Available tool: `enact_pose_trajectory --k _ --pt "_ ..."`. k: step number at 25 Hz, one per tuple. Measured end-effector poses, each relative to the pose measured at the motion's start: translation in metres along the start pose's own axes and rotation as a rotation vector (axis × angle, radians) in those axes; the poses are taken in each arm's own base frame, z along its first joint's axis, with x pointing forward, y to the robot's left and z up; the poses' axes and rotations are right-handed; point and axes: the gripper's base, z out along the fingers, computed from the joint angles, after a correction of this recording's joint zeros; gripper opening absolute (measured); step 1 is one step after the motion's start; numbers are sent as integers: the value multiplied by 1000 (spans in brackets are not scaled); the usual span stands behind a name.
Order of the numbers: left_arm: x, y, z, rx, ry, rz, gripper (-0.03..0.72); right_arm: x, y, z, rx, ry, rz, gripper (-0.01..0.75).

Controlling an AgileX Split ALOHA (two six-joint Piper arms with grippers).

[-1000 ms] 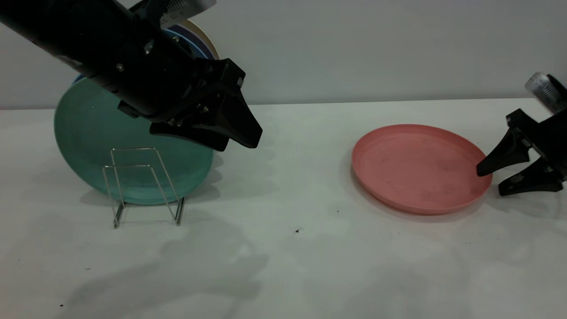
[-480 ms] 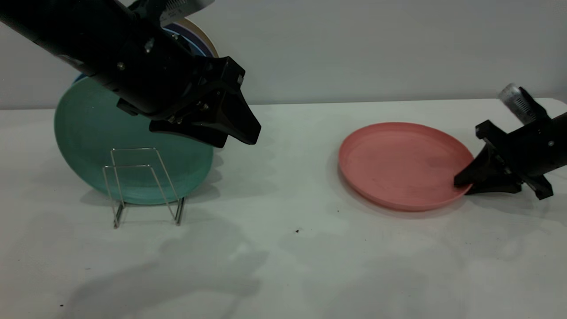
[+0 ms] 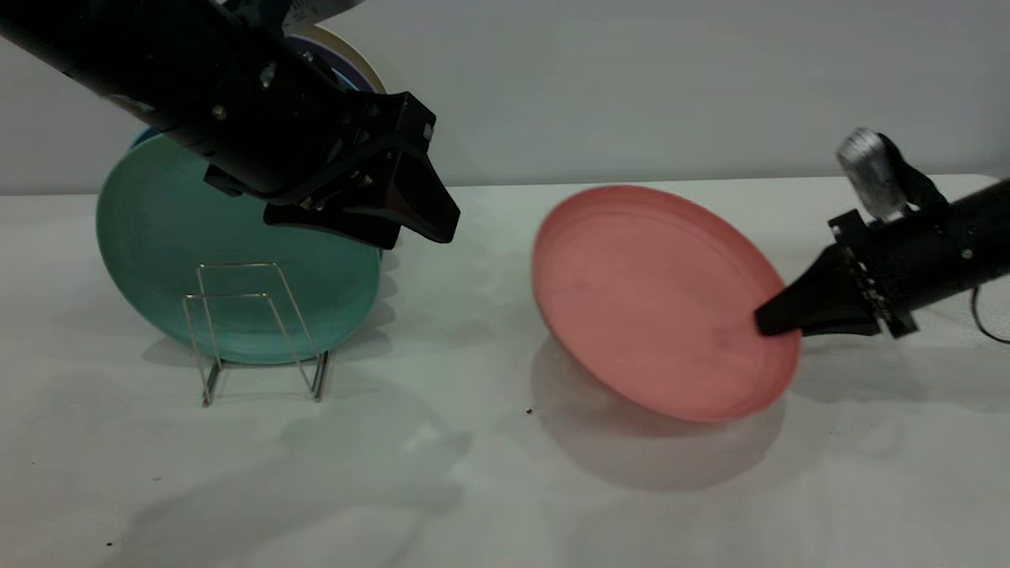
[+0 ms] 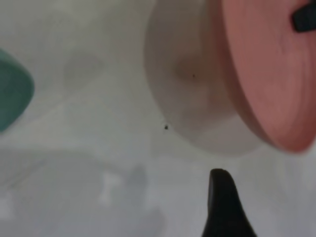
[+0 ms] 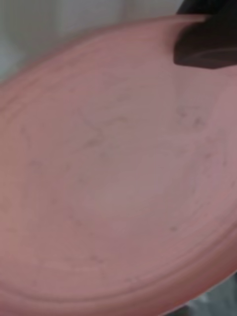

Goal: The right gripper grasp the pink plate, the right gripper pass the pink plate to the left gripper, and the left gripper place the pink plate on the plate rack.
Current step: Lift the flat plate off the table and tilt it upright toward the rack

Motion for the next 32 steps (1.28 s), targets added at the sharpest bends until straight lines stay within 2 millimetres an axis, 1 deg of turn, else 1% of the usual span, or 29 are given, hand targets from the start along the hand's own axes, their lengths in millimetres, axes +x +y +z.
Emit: enact_pose_trajectory --k 6,8,13,18,19,21,23,27,28,30,32 --pt "-5 3 2 -23 -55 -71 472 -10 38 11 -50 34 -110 15" --pt "-5 5 5 -32 -68 -104 472 -10 49 18 -66 52 -140 15" --pt "-3 9 14 -38 -60 -146 454 -10 66 31 -93 80 -170 15" --pt "-7 12 23 -37 -52 -154 427 -9 73 39 -107 91 -193 15" --pt "-7 12 24 -36 -50 -155 413 -9 73 39 -108 90 -193 15" --pt "-7 12 26 -35 -48 -156 357 -9 74 40 -109 89 -193 15" --pt "-6 13 27 -36 -42 -158 277 -9 74 40 -110 87 -192 15" --pt "-6 14 28 -40 -44 -158 87 -10 74 40 -114 75 -189 18" --pt "-7 14 28 -47 -50 -157 61 -10 74 39 -117 69 -186 22" --pt "-8 16 27 -58 -58 -144 48 -12 76 39 -124 55 -179 41" --pt "-8 16 27 -62 -60 -122 42 -15 79 37 -130 36 -175 89"
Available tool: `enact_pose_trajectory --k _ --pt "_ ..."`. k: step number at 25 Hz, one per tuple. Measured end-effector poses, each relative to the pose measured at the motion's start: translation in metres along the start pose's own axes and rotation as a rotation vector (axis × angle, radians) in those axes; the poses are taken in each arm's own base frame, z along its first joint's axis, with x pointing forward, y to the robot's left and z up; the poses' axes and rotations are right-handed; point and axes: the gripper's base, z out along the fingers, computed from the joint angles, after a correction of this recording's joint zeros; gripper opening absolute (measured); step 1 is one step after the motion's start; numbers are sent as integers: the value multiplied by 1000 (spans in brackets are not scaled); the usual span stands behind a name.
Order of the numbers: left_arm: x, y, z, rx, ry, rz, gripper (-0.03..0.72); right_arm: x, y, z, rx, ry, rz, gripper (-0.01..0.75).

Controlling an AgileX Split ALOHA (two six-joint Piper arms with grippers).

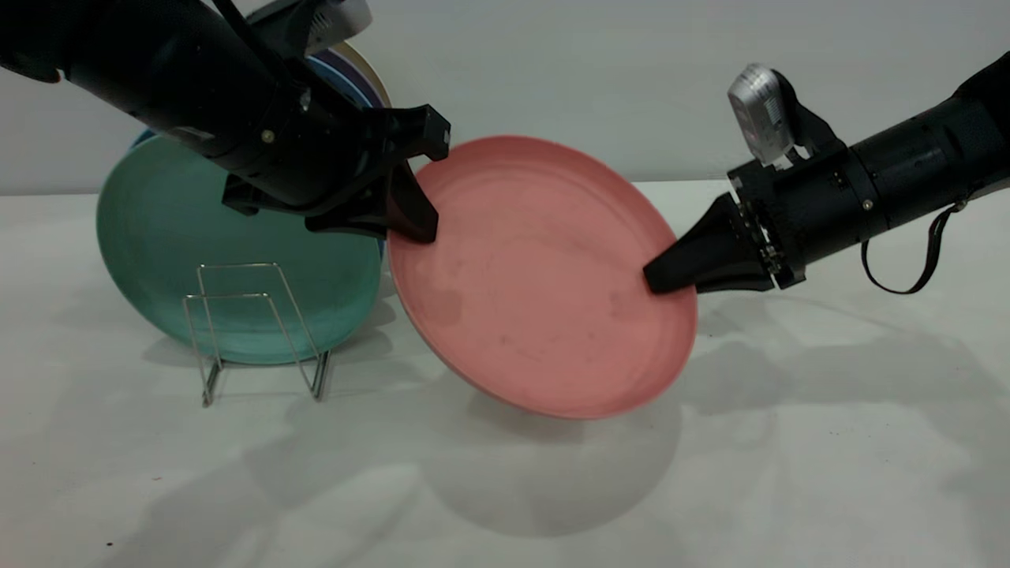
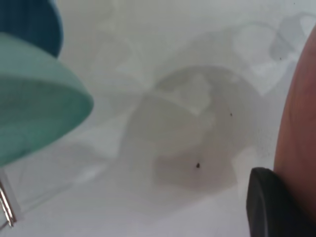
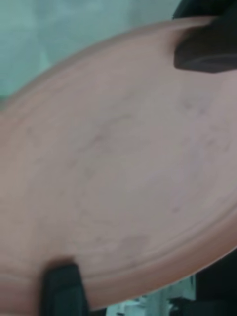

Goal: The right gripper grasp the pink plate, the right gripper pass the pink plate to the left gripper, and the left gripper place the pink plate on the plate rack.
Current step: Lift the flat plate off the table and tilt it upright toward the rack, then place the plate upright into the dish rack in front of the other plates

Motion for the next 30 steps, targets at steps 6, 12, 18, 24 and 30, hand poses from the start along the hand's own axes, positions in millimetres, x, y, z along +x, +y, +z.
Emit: enact_pose_trajectory --k 6,12,18,24,30 --pt "-2 2 0 -19 -19 72 27 -24 23 -26 52 -94 -63 360" --pt "-4 3 0 -40 -34 193 26 -51 51 -79 149 -231 -144 576" --pt "-23 -1 -28 -136 -144 662 26 -57 108 -146 145 -251 -193 545" --pt "-49 3 -93 -265 -276 1091 26 -42 174 -178 283 -100 -230 424" --pt "-56 24 -143 -306 -310 1277 26 -14 244 -199 427 -61 -284 362"
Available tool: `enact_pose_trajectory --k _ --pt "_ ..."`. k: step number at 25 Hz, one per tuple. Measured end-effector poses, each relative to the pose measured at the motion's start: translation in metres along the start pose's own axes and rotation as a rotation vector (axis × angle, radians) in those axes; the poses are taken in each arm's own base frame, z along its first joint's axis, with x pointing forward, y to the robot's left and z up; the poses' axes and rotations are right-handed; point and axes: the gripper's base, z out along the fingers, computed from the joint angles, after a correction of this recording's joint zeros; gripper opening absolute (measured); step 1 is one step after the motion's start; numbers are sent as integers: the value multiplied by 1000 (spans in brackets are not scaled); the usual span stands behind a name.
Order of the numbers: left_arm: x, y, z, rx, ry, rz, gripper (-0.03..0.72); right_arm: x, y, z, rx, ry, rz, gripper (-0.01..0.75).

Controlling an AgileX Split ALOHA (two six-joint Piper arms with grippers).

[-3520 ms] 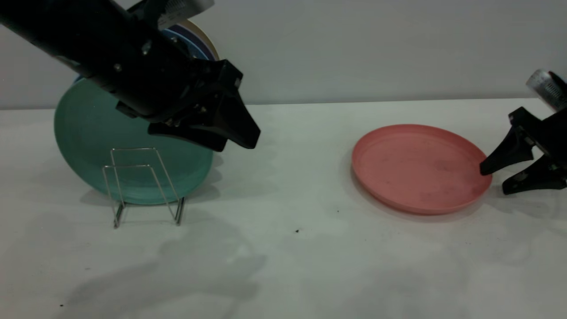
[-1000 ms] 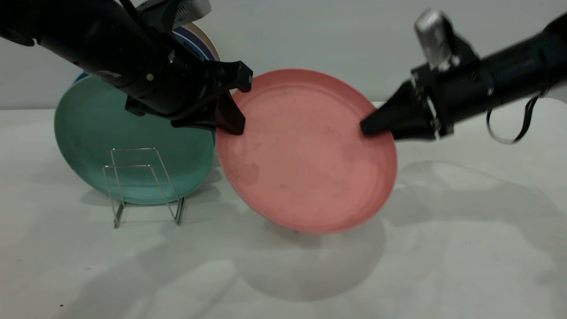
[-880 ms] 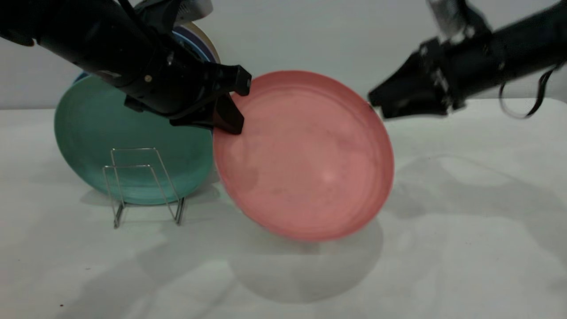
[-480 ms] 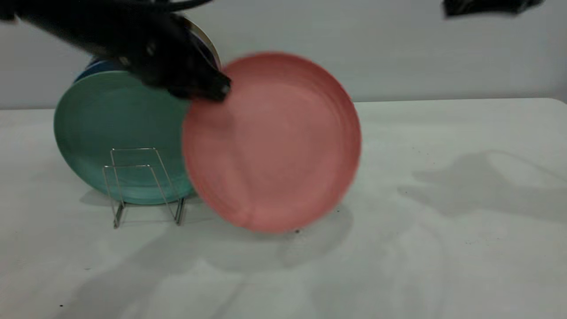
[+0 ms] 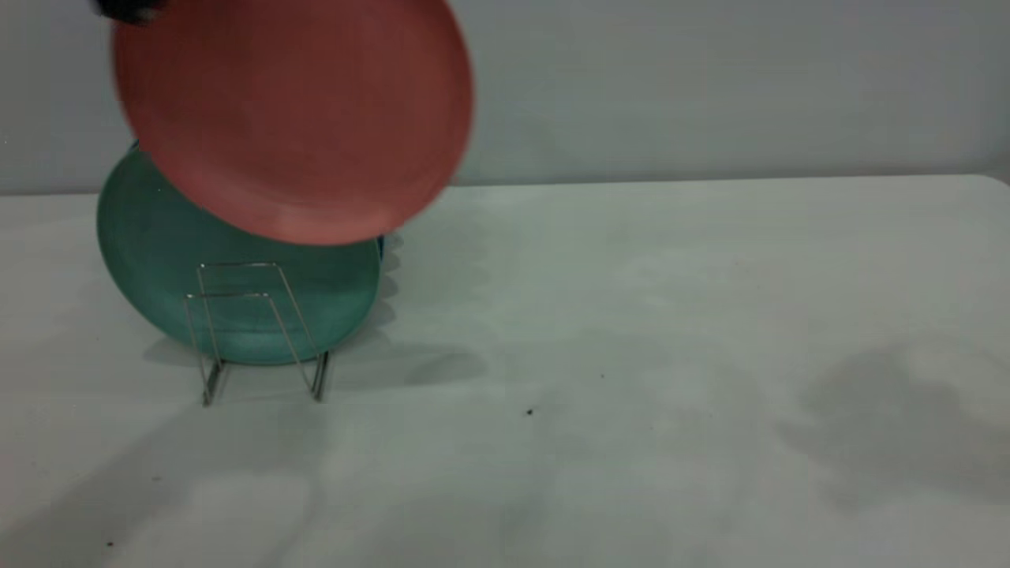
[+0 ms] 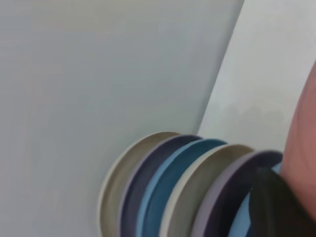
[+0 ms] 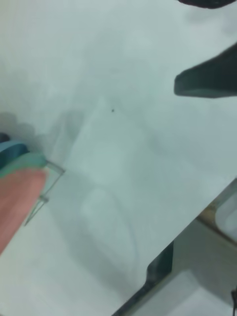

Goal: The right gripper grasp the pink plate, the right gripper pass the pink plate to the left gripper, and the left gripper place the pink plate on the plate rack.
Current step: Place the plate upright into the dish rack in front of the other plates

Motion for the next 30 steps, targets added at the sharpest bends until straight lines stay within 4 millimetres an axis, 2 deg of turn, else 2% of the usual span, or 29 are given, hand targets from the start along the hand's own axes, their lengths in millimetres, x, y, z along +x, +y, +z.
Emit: enact_pose_trajectory --k 3,8,14,17,20,25,30 --pt "8 6 -14 15 -3 25 26 18 28 -23 30 -18 -23 360" --pt "21 10 -21 36 65 150 26 69 73 -47 56 -49 -61 359" --pt "30 13 -18 15 126 219 27 136 105 -52 96 -53 -85 359" --pt "34 11 -12 32 139 222 27 163 115 -53 136 -54 -86 359" --pt "39 8 -5 57 150 231 28 182 119 -54 200 -64 -72 359" --pt "45 5 0 86 174 274 29 201 122 -57 283 -91 -35 358" --pt "46 4 1 88 177 278 30 210 125 -59 319 -105 -42 358"
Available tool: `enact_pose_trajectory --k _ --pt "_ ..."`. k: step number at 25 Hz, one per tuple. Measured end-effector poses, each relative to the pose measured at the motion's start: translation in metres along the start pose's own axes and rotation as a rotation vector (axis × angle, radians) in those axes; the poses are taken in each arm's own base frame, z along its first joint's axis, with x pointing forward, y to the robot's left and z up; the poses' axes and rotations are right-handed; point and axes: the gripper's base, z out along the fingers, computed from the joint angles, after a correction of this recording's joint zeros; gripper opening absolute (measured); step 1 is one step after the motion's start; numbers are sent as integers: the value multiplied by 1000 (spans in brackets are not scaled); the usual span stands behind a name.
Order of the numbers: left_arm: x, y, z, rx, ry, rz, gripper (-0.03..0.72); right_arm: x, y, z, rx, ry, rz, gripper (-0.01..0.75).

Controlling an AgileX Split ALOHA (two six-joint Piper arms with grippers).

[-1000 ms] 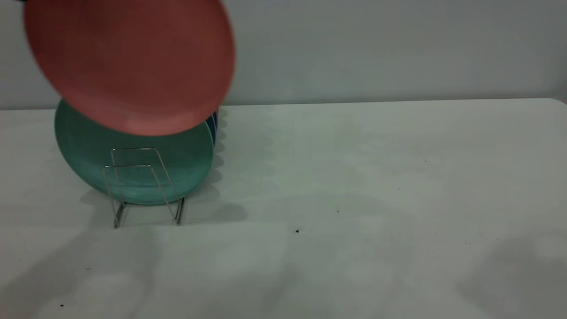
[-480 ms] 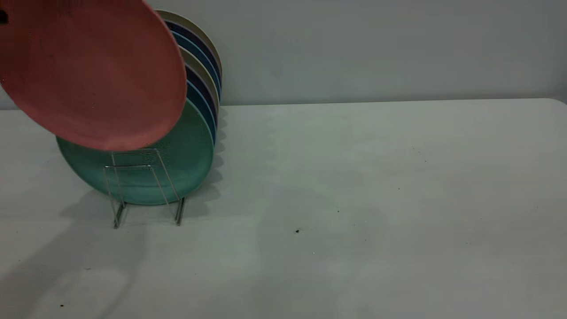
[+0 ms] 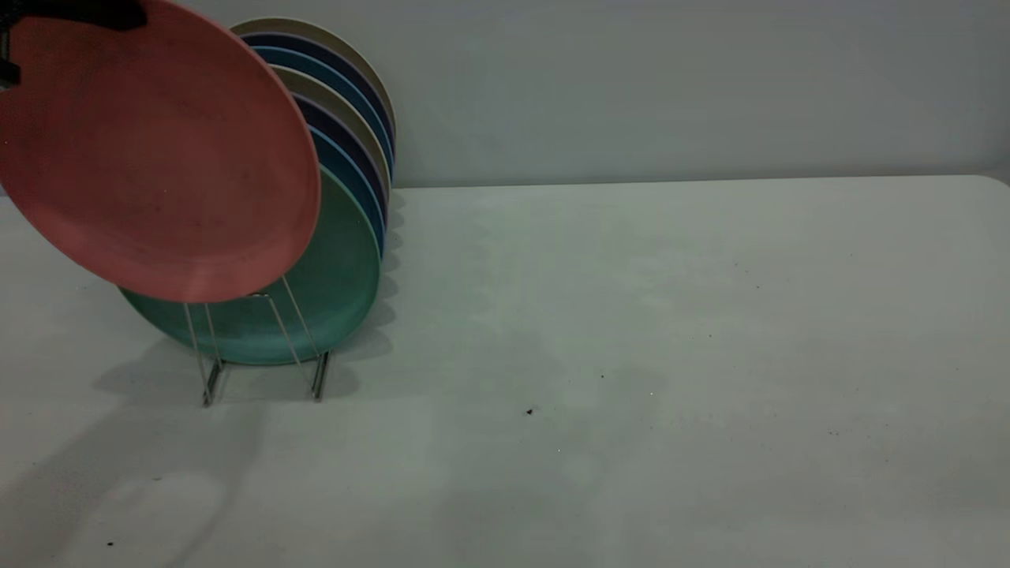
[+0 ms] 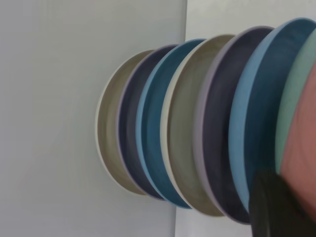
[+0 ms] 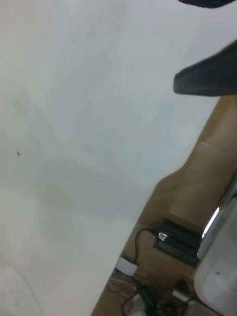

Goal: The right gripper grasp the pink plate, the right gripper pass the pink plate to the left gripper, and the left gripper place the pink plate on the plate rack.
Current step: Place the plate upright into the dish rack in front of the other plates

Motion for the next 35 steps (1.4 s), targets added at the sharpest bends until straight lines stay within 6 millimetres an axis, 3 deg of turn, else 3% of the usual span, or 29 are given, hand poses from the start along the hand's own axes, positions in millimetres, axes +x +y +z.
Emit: enact_pose_trajectory --k 13,26,35 --pt "-4 4 -12 -23 15 88 32 2 -1 1 6 3 2 358" --pt "-8 0 -4 4 6 111 33 1 -2 2 18 -15 1 358" --pt "-27 1 -1 -52 2 188 33 0 -2 2 20 -19 1 358"
